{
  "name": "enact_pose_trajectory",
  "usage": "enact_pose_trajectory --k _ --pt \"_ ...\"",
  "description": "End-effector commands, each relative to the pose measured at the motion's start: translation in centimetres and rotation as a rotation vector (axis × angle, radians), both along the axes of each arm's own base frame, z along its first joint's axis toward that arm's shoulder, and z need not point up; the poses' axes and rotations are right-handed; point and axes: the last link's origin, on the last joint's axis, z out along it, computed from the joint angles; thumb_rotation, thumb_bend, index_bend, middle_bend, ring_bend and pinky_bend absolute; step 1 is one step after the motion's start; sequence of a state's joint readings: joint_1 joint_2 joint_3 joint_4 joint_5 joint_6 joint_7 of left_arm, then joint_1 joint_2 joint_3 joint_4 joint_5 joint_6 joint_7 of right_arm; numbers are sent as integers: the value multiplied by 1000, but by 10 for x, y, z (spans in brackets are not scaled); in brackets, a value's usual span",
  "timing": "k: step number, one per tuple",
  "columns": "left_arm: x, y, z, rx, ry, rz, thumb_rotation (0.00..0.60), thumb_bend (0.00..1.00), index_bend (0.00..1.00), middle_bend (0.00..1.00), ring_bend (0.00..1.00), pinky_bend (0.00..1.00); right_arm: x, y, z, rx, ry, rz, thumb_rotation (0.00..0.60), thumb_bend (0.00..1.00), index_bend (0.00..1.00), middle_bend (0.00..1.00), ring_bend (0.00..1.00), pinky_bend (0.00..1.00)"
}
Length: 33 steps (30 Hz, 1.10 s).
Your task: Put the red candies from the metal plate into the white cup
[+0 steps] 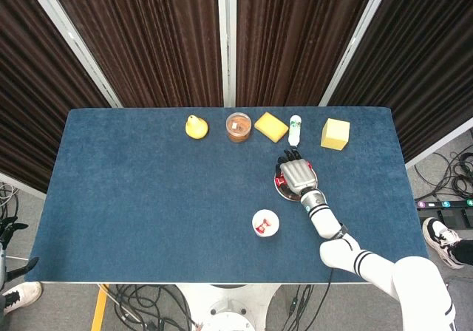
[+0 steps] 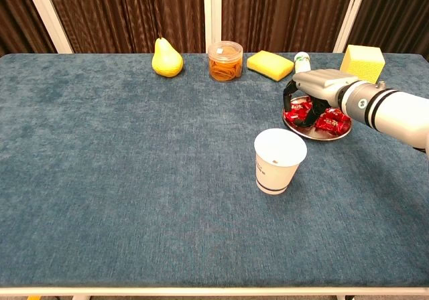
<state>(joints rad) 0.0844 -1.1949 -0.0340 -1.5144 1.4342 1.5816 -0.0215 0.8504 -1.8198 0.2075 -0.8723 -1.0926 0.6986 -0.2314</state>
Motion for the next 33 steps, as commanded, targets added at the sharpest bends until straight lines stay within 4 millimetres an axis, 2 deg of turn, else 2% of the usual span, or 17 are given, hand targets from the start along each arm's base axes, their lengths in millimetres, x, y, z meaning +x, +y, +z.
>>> enact_pose_trajectory --k 1,5,9,13,17,20,23,33 --pt "-1 -1 0 1 -2 0 600 126 367 310 266 265 0 1 1 -8 -4 3 600 360 551 218 0 2" --pt "-1 -2 0 3 -4 -1 600 126 366 310 266 265 0 3 12 -32 -40 15 600 378 568 224 0 2" --pt "-1 -2 1 5 -1 -2 600 126 366 310 266 265 6 14 36 -57 -109 74 600 379 569 224 0 2" --pt "0 -1 2 6 3 -8 600 125 366 310 266 265 19 42 70 -56 -213 181 600 378 569 226 0 2" --pt "3 1 2 2 8 -15 600 126 366 310 266 265 32 72 89 -7 -286 272 600 377 577 230 0 3" --pt "5 3 2 -2 10 -21 600 125 366 310 266 265 41 89 88 51 -287 323 600 376 572 221 0 2" --pt "7 3 2 1 9 -26 600 125 366 310 266 265 46 100 78 103 -265 356 600 376 551 210 0 0" --pt "5 -2 1 0 4 -12 600 125 366 310 266 265 50 107 52 166 -190 367 600 360 466 180 0 0"
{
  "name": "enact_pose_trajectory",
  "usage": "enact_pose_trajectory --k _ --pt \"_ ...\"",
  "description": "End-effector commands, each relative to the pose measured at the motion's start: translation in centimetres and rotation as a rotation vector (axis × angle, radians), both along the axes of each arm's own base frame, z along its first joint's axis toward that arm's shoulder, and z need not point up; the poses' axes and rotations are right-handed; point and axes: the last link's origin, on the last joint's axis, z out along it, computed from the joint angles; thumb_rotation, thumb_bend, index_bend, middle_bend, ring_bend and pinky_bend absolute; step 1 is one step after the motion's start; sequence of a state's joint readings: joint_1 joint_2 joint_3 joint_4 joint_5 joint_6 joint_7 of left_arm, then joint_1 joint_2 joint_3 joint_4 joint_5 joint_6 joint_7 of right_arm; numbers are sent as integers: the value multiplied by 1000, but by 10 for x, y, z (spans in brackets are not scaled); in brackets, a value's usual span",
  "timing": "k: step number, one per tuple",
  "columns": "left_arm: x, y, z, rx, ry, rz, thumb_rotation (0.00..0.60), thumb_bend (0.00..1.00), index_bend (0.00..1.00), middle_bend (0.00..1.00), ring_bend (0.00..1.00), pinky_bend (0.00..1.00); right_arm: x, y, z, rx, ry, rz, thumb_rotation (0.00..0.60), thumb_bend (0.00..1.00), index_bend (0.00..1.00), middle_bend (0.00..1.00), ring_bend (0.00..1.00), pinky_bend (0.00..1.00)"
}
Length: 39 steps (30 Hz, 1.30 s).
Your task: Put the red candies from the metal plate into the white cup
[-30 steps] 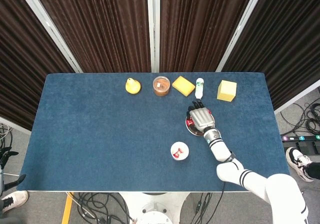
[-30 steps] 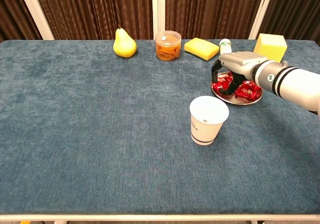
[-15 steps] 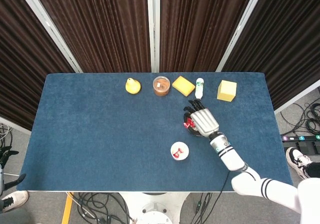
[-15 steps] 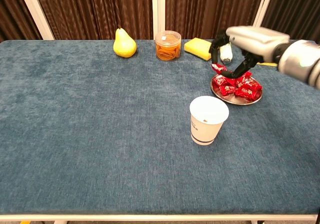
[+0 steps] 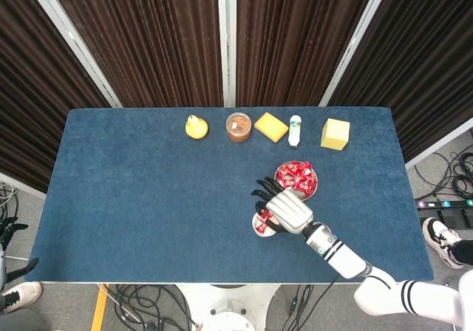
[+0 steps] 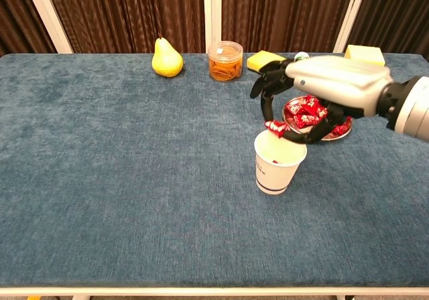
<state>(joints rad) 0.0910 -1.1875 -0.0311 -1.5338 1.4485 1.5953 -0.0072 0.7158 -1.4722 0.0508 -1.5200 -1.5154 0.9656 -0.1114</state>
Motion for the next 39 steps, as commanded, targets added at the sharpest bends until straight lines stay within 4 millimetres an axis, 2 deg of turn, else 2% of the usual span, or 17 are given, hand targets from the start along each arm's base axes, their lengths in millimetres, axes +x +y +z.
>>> enact_pose_trajectory --k 1,7,11,16,20,24,28,34,39 --pt "0 1 -1 -2 -1 -4 600 125 366 310 266 265 3 0 -6 12 22 7 600 349 458 178 0 0" --pt "0 0 1 5 -2 -4 600 125 366 310 266 265 1 2 -5 5 53 0 600 288 349 150 0 0" --pt "-1 1 0 2 -3 -3 600 125 366 310 266 265 -2 0 6 -34 29 -18 600 256 337 150 0 0" --pt "-1 2 -1 1 -4 -10 600 125 366 310 266 265 -22 -28 34 -161 -14 -144 600 248 332 165 0 0" --pt "-1 2 -2 0 -6 -11 600 126 366 310 266 265 -48 -52 43 -223 45 -262 600 250 357 168 0 0" --pt "-1 3 -4 -5 -10 -14 600 125 366 310 266 265 -67 -66 30 -215 125 -330 600 250 366 168 0 0" --pt "-1 3 -3 -3 -8 -8 600 126 366 310 266 265 -76 -75 11 -200 175 -365 600 250 366 165 0 0" --pt "-2 1 -2 -1 -6 1 600 126 366 310 266 265 -72 -85 -15 -178 197 -369 600 249 369 165 0 0" --pt "-3 0 -2 -2 -6 5 600 126 366 310 266 265 -69 -92 -29 -183 228 -358 600 263 381 168 0 0"
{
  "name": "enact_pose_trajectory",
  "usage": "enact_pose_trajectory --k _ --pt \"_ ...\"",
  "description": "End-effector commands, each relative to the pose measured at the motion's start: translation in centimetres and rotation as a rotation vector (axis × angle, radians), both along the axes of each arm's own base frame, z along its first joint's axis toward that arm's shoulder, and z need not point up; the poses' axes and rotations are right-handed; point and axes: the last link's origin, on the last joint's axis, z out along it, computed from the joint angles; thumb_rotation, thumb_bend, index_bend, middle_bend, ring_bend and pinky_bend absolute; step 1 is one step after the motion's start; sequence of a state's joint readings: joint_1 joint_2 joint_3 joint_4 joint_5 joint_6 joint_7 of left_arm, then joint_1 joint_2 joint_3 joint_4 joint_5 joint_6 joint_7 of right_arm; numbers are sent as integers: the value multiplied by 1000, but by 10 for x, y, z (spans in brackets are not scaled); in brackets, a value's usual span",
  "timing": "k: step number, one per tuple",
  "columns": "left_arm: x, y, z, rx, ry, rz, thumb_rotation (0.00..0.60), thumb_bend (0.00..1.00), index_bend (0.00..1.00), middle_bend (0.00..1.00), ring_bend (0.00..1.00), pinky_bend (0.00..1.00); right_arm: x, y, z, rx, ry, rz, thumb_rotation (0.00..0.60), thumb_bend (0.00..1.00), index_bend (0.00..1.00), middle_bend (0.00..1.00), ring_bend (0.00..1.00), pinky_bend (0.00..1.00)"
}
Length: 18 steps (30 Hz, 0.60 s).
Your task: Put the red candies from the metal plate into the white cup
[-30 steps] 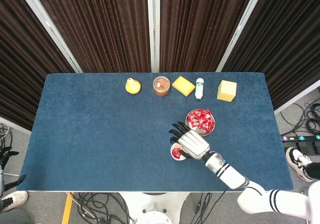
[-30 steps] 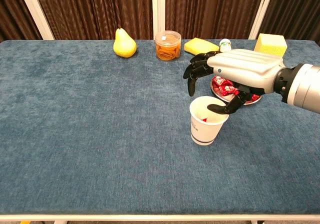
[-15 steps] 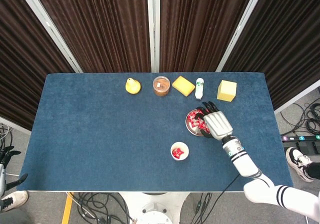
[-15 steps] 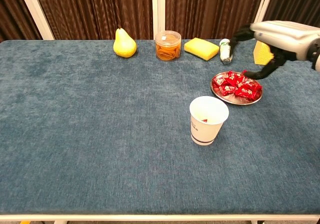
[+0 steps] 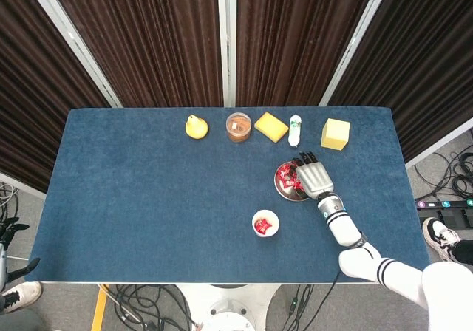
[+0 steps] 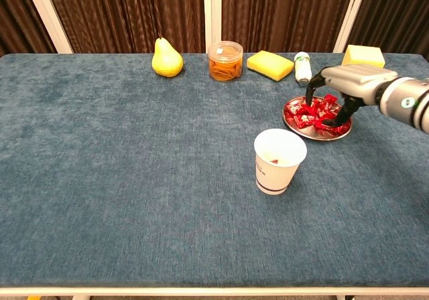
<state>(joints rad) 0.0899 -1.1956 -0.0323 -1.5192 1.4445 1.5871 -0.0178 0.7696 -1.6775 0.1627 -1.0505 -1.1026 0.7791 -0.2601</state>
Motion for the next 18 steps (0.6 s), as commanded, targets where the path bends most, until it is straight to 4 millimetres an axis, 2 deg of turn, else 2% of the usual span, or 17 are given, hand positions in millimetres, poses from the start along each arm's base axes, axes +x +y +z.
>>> enact_pose_trajectory --k 1,12,18 --pt "0 0 1 3 0 0 600 126 366 310 266 265 4 -6 -11 4 20 -1 600 272 384 168 0 0" --pt "-4 -3 3 4 3 10 600 126 366 310 266 265 4 -9 -24 11 30 -5 600 305 447 186 0 0" --pt "-5 -3 2 3 3 14 600 126 366 310 266 265 7 -8 -24 -4 7 10 600 365 558 225 0 0"
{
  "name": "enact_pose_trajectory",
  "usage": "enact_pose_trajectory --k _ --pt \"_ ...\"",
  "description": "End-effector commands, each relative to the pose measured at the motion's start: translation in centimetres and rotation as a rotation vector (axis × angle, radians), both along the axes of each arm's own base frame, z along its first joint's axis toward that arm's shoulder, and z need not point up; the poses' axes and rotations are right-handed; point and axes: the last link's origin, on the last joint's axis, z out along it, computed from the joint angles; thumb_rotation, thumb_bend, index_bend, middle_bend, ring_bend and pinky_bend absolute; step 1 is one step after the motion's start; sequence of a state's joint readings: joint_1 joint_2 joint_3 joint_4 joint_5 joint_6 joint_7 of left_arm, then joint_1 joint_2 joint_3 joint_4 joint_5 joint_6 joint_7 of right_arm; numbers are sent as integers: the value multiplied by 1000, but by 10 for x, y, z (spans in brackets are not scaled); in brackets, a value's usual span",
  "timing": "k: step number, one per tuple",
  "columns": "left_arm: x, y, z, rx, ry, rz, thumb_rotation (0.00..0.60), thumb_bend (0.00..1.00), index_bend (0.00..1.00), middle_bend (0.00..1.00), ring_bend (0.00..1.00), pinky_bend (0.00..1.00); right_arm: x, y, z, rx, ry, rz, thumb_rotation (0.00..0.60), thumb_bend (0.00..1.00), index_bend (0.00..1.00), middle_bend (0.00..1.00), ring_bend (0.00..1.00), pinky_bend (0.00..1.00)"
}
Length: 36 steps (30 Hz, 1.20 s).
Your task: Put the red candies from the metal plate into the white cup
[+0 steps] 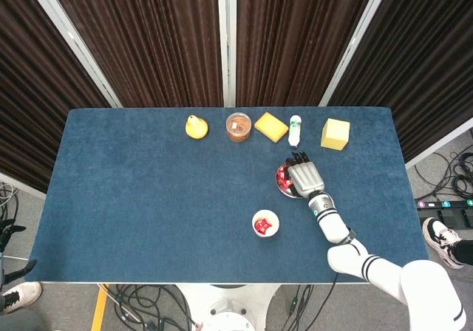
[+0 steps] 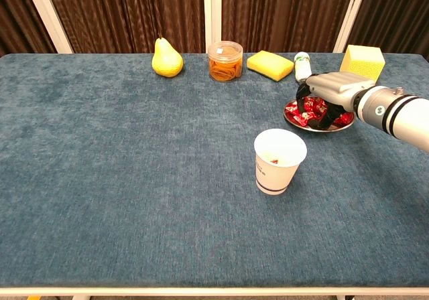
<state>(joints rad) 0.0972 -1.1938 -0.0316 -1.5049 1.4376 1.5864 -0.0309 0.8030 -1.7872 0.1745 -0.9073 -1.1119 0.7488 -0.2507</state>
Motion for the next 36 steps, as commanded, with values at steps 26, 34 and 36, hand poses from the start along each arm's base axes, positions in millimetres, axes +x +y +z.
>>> enact_pose_trajectory --k 26,34,36 --pt "2 -2 1 1 1 1 600 125 366 310 266 265 69 95 39 149 -204 397 600 366 502 180 0 0" --pt "2 -1 1 3 2 -4 600 125 366 310 266 265 62 102 36 176 -157 394 600 286 309 157 0 0" --pt "3 -1 1 4 3 -6 600 125 366 310 266 265 63 100 40 161 -170 389 600 228 274 153 0 0"
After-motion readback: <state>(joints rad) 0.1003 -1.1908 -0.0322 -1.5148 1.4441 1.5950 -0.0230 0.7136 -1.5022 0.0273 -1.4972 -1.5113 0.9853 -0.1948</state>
